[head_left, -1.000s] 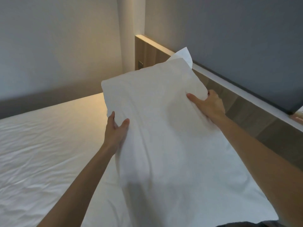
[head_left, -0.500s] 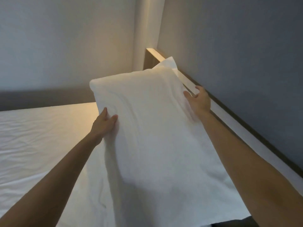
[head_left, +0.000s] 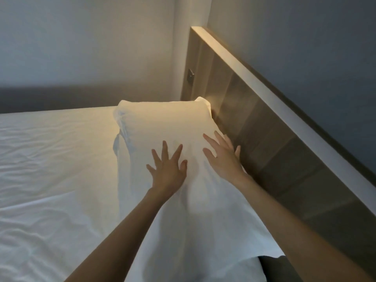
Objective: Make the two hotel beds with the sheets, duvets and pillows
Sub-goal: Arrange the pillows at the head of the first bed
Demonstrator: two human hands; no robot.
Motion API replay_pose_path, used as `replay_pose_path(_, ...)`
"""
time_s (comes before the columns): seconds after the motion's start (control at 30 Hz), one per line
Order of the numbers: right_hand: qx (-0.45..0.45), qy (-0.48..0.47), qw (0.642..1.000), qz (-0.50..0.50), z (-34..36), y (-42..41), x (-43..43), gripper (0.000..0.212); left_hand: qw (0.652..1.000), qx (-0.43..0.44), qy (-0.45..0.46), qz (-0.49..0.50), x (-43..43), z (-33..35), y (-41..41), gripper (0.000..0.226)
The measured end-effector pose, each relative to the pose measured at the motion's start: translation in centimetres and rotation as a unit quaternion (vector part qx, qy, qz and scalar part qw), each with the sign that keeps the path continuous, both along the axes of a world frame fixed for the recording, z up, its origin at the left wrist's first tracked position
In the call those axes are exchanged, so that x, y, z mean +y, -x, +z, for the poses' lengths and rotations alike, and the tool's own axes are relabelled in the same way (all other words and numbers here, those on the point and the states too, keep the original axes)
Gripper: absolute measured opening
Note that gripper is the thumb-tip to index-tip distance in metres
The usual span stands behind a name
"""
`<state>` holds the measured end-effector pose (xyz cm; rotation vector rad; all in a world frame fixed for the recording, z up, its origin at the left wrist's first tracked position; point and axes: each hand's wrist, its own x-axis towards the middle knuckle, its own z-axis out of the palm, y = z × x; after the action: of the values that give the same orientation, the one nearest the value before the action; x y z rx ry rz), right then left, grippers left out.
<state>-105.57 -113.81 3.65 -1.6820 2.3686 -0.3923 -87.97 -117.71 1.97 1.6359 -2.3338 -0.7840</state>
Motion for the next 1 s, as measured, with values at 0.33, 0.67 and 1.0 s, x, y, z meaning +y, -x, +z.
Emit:
replay_pose_path(0.33, -0.103, -0.096, 0.980, -0.141, -9.4, 2.2, 7.7, 0.064, 0.997, -0.076, -0.020, 0.019, 3.1, -8.4, -4.5, 0.068)
replay_pose_path(0.67, -0.078, -0.138, 0.979, -0.129, -5.4, 3.1, 12.8, 0.058, 0.983, -0.178, -0.027, -0.028, 5.4, -5.1, -9.8, 0.064)
replay_pose_path(1.0, 0.042, 0.033, 0.996, -0.066, 4.9, -10.7, 17.6, 0.054, 0.977, -0.094, 0.142, -0.127, 9.0, 5.1, -14.1, 0.066)
